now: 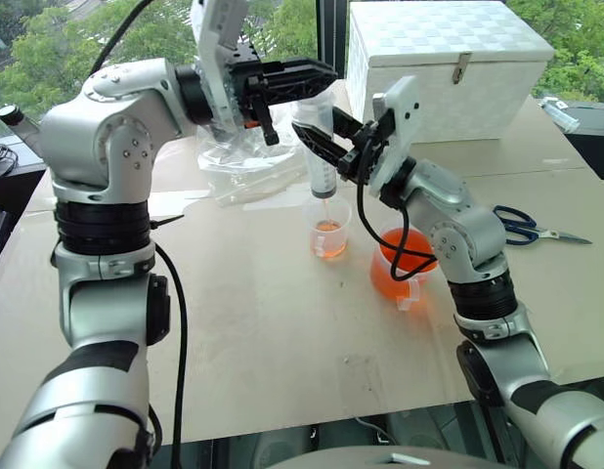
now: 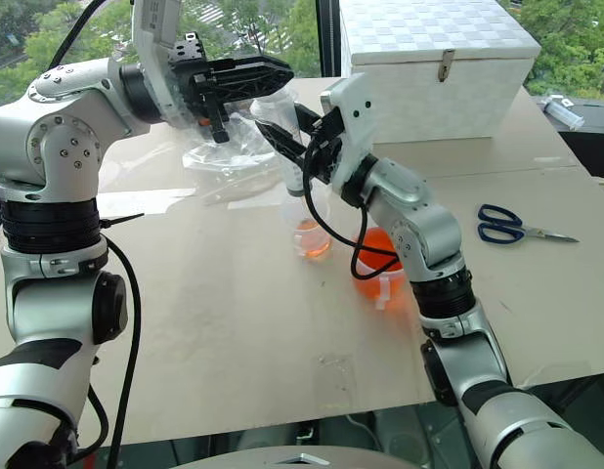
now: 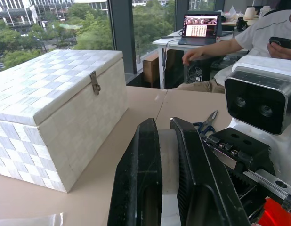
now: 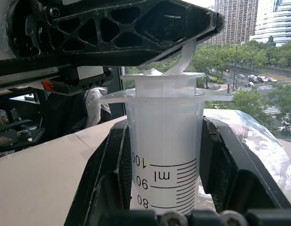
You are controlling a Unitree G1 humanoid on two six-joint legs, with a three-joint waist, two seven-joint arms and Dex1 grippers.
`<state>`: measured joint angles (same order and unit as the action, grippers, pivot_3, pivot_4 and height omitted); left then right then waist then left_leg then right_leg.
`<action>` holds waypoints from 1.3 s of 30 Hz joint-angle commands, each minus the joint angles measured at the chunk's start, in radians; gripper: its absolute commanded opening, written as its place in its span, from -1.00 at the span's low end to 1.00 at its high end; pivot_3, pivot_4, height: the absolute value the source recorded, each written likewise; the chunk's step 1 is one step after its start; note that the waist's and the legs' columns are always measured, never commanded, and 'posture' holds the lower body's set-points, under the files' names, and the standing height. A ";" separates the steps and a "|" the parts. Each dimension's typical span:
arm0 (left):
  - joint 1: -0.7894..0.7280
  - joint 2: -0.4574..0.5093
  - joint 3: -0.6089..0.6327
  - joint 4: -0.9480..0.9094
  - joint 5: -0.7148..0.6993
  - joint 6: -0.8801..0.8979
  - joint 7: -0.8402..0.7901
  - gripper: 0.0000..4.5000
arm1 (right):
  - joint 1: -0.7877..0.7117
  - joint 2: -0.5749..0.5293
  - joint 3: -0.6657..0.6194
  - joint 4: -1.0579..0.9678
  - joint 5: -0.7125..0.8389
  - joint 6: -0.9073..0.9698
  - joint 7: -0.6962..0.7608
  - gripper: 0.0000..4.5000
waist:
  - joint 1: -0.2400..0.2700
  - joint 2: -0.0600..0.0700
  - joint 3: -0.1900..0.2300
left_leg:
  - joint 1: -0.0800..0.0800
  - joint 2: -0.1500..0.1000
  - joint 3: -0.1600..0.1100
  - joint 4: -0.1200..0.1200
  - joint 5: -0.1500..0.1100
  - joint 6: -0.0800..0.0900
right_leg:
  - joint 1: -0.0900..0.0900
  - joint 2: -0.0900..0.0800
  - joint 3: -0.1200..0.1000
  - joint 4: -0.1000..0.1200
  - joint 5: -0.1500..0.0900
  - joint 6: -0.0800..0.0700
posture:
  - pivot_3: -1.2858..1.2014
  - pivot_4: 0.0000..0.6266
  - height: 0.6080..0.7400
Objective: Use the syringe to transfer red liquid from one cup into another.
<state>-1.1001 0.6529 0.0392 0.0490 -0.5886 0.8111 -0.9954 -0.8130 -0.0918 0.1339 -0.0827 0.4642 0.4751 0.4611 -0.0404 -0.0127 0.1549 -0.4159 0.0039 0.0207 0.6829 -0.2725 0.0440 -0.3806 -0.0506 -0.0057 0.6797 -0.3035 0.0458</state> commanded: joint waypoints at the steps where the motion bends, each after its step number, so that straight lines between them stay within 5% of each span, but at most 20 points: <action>1: 0.025 0.009 -0.034 -0.028 -0.003 0.030 -0.026 -0.99 | -0.068 0.004 -0.083 -0.103 0.030 -0.035 -0.024 -0.34 | 0.000 0.000 0.000 | 0.000 0.000 0.000 0.000 0.000 0.000 | 0.000 0.000 0.000 0.000 0.000 0.000 | 0.03 -0.52 1.00; 3: 0.023 0.007 -0.021 -0.029 -0.013 0.024 -0.028 -0.99 | -0.059 -0.001 -0.080 -0.109 0.032 -0.029 -0.025 -0.34 | 0.000 0.000 0.000 | 0.000 0.000 0.000 0.000 0.000 0.000 | 0.000 0.000 0.000 0.000 0.000 0.000 | 0.03 -0.52 1.00; 12: -0.040 0.029 0.052 0.007 -0.051 0.038 -0.011 0.79 | -0.032 -0.006 -0.075 -0.134 0.031 -0.003 -0.030 -0.34 | 0.000 0.000 0.000 | 0.000 0.000 0.000 0.000 0.000 0.000 | 0.000 0.000 0.000 0.000 0.000 0.000 | 0.03 -0.52 1.00; 20: -0.048 0.068 0.111 0.004 -0.101 0.066 -0.018 0.79 | -0.023 0.005 -0.086 -0.147 0.043 0.018 -0.037 -0.34 | -0.001 0.000 0.000 | 0.000 0.000 0.000 -0.001 0.000 0.000 | 0.000 0.000 0.000 0.000 0.000 0.000 | 0.03 -0.52 1.00; 28: 0.151 0.147 0.031 -0.150 -0.108 0.103 -0.099 0.79 | -0.052 0.035 -0.136 -0.145 0.105 0.055 -0.079 -0.34 | -0.001 0.000 0.000 | 0.000 0.000 0.000 -0.001 0.000 0.000 | 0.000 -0.002 0.001 0.000 0.000 0.000 | 0.03 -0.52 1.00; 39: 0.107 -0.007 -0.028 -0.054 -0.013 -0.003 0.006 0.79 | -0.050 0.038 -0.123 -0.165 0.116 0.083 -0.077 -0.34 | 0.004 0.000 0.000 | 0.000 0.000 0.000 -0.001 0.000 0.000 | 0.000 0.000 0.000 0.000 0.000 0.000 | 0.03 -0.52 1.00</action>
<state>-0.9603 0.6418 -0.0047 0.0002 -0.6097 0.8392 -0.9974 -0.8457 -0.0583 0.0113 -0.1904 0.5629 0.5643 0.3839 -0.0367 -0.0125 0.1550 -0.4157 0.0034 0.0206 0.6819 -0.2725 0.0440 -0.3807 -0.0507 -0.0054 0.6798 -0.3035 0.0458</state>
